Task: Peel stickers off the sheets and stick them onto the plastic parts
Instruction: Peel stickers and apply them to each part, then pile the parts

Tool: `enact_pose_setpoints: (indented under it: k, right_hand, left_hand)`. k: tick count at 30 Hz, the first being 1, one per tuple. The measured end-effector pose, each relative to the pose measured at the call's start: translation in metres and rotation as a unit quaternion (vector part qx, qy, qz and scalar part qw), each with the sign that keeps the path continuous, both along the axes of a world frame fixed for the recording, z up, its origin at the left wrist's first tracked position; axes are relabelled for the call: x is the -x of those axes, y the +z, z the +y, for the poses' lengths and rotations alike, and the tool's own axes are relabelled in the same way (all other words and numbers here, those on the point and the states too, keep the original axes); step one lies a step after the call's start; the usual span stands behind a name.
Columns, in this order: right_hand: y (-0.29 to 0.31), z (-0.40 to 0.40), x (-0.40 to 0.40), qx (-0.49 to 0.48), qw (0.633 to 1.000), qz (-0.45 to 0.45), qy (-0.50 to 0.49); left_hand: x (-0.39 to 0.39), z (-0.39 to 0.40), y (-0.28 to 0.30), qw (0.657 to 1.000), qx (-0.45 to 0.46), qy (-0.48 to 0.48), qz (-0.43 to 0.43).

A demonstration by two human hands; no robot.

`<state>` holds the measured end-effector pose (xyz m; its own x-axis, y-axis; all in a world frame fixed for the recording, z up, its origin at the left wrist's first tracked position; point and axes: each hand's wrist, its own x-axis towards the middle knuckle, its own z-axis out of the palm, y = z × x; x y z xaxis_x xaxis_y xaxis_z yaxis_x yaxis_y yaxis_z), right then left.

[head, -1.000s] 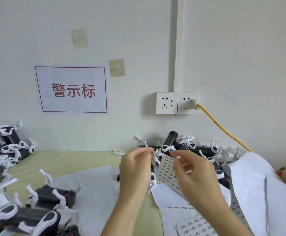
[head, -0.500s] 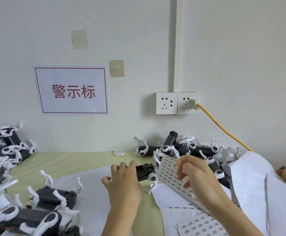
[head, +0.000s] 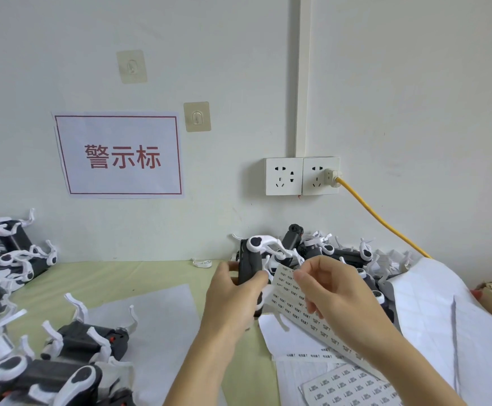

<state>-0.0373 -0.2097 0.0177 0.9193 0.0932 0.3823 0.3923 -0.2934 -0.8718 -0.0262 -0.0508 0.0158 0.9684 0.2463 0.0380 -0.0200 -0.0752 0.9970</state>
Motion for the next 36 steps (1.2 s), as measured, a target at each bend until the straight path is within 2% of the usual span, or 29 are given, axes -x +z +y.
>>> enact_pose_setpoints:
  k: [4,9,18,36]
  right_hand:
    - [0.001,-0.003,0.0,-0.018,1.0,-0.011,0.016]
    - [-0.001,-0.004,-0.003,0.016,0.999,-0.031,-0.001]
    - [-0.004,-0.007,-0.006,0.094,0.994,-0.048,-0.04]
    - [-0.009,-0.007,-0.008,0.152,0.98,-0.095,-0.088]
  left_hand:
    - [0.003,-0.007,0.0,0.999,0.007,-0.044,-0.024]
    - [0.005,-0.011,0.0,0.991,-0.018,-0.11,-0.081]
    - [0.001,-0.011,-0.008,0.983,-0.062,-0.13,-0.114]
    - [-0.006,-0.01,-0.015,0.978,-0.068,-0.164,-0.111]
